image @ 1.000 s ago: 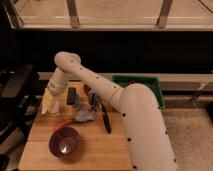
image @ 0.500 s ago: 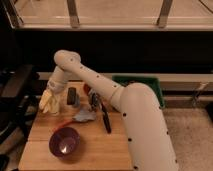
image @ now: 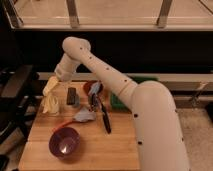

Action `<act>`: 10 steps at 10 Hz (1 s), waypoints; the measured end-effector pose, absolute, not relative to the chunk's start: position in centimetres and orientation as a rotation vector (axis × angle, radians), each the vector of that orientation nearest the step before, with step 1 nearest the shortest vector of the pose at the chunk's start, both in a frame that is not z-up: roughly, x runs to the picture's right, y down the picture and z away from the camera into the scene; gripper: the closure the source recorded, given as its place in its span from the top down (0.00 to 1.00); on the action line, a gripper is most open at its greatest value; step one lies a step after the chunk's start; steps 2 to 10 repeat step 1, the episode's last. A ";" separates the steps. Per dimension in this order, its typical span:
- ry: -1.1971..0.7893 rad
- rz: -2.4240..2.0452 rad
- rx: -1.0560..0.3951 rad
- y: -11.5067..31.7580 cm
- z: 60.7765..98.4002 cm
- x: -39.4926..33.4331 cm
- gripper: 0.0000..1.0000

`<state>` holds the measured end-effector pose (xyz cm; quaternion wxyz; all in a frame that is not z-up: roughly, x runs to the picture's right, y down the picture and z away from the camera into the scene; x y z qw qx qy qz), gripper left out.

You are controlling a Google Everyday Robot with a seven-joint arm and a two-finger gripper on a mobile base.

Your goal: Place banana in paper cup

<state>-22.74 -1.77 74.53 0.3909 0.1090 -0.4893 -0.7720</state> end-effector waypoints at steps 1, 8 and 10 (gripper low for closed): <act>-1.216 -1.938 0.277 -2.6 75.1 -21.3 0.80; -1.216 -1.938 0.277 -2.6 75.1 -21.3 0.80; -1.216 -1.938 0.277 -2.6 75.1 -21.3 0.80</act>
